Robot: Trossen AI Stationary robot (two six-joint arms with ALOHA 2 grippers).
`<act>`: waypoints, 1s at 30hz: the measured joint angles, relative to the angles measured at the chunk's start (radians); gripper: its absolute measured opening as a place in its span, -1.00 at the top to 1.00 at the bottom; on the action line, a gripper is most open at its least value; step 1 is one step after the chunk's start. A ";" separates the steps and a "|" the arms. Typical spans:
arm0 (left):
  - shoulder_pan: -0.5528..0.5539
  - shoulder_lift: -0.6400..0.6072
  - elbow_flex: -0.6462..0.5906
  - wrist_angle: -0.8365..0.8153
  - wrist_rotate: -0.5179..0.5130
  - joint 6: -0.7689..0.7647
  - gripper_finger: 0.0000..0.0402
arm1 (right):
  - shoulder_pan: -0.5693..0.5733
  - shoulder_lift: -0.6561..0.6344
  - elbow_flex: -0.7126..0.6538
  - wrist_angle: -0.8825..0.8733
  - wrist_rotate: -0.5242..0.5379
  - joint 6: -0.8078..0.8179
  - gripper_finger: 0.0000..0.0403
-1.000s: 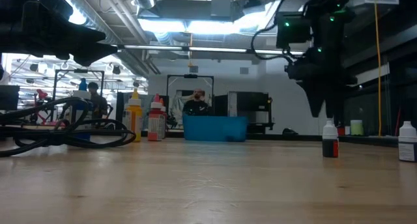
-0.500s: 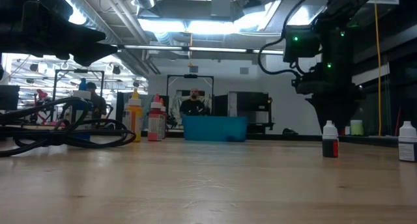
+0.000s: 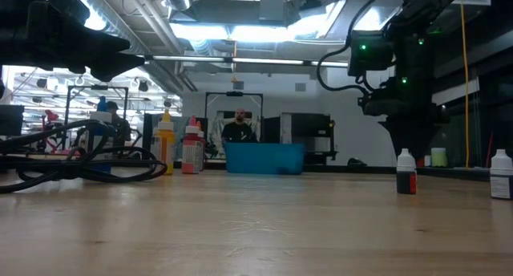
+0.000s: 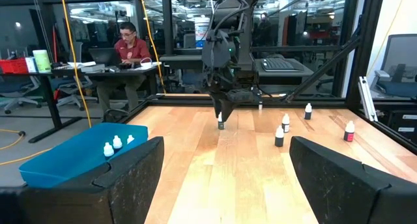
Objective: Pick & Place food coloring
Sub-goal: Put the small green food coloring bottle into the blue container
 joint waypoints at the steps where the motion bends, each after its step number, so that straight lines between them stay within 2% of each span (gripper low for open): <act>1: 0.000 0.000 0.000 0.000 0.000 0.000 -0.64 | 0.000 0.000 0.000 -0.001 0.000 0.000 0.35; 10: 0.000 0.000 0.000 0.000 0.000 0.000 -0.64 | 0.000 0.001 0.026 -0.034 0.001 -0.055 0.72; 20: 0.000 0.000 0.000 0.000 0.000 0.000 -0.64 | -0.039 0.011 0.251 -0.181 0.019 -0.237 0.62; 25: 0.000 0.000 0.000 0.000 0.000 0.000 -0.63 | -0.092 0.072 0.410 -0.255 0.021 -0.352 0.72; 30: 0.000 0.000 0.000 0.000 0.000 0.000 -0.64 | -0.158 0.169 0.581 -0.298 0.021 -0.451 0.68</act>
